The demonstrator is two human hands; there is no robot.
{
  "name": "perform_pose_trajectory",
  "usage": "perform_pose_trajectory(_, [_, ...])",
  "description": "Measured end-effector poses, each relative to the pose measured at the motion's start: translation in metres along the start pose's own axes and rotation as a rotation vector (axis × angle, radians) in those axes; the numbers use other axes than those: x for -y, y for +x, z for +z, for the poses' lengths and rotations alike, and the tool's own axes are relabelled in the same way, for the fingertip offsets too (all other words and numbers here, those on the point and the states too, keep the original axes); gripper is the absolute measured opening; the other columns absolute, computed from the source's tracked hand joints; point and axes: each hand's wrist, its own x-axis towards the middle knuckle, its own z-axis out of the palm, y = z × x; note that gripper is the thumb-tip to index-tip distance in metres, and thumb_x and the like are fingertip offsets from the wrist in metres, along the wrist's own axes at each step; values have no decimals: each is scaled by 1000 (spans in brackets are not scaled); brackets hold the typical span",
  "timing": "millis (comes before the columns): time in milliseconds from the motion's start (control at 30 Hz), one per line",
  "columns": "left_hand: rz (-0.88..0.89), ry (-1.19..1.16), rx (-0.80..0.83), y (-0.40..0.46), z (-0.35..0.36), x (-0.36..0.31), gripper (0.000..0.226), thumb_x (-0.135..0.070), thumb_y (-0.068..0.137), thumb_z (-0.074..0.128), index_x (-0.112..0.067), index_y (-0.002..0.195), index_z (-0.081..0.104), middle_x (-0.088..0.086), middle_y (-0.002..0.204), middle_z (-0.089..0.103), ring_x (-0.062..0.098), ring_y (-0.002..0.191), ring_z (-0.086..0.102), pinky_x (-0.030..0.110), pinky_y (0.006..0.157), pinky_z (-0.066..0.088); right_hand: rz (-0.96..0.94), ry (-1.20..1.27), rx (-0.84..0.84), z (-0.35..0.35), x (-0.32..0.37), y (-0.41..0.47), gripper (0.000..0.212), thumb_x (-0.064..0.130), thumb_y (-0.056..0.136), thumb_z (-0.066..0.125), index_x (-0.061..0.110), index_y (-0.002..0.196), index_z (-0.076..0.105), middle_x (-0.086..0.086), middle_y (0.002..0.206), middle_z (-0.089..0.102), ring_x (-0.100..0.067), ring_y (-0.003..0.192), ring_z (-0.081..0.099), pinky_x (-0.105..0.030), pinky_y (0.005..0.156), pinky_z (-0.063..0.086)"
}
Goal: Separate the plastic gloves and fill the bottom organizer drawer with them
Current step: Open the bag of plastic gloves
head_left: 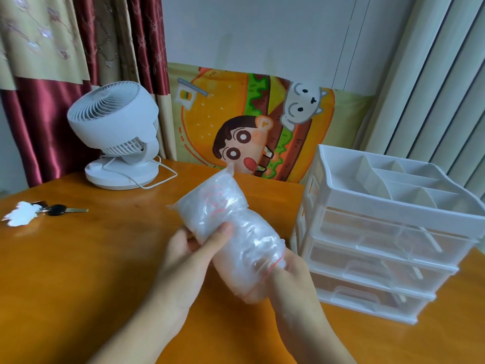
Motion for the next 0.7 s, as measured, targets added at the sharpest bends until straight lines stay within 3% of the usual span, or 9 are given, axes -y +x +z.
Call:
perform_pose_trajectory(133, [-33, -87, -154, 24, -16, 1, 52, -43, 81, 80, -26, 128, 66, -1, 112, 79, 21, 102, 77, 49, 87, 61, 79, -7, -32, -4, 3, 1, 17, 13, 90, 63, 14, 97, 79, -13, 82, 80, -26, 73, 78, -37, 65, 60])
perform_pose_trajectory(233, [-38, -66, -228, 48, -36, 1, 51, -48, 86, 77, -33, 132, 62, -3, 115, 78, 22, 105, 75, 52, 84, 62, 102, 31, -16, -7, 1, 2, 23, 16, 84, 64, 14, 99, 80, -20, 84, 78, -31, 71, 74, -37, 64, 55])
perform_pose_trajectory(367, [-52, 147, -263, 78, -56, 2, 81, -73, 66, 78, -37, 136, 60, -3, 118, 76, 21, 106, 73, 49, 96, 57, 68, 76, -3, -4, -1, 6, 40, 27, 77, 68, 24, 117, 74, -18, 90, 80, -34, 80, 78, -41, 72, 59])
perform_pose_trajectory(467, [-96, 341, -273, 92, -65, 7, 97, -88, 68, 66, -30, 145, 54, 1, 127, 71, 25, 111, 69, 45, 95, 55, 63, 127, 10, -3, -5, 9, 42, 26, 71, 71, 36, 112, 73, -11, 94, 81, -27, 84, 79, -42, 75, 62])
perform_pose_trajectory(533, [-132, 478, -272, 94, -67, 8, 106, -94, 70, 56, -26, 151, 47, 4, 142, 61, 30, 123, 61, 49, 101, 51, 111, 147, -5, -3, -10, 13, 51, 26, 81, 74, 26, 131, 67, -5, 98, 82, -23, 90, 80, -42, 78, 64])
perform_pose_trajectory(600, [-120, 548, -202, 89, -62, 8, 105, -92, 73, 50, -25, 154, 43, 2, 153, 52, 29, 135, 53, 51, 110, 44, 120, 170, 0, -2, -11, 12, 48, 26, 88, 70, 12, 133, 65, -10, 100, 82, -26, 94, 80, -43, 83, 63])
perform_pose_trajectory(700, [-71, 689, -129, 79, -51, 6, 92, -84, 83, 46, -31, 158, 35, 1, 161, 42, 30, 144, 43, 53, 114, 39, 60, 48, -22, 2, -7, 4, 42, 40, 86, 64, 16, 119, 73, -8, 107, 81, -22, 103, 78, -41, 91, 61])
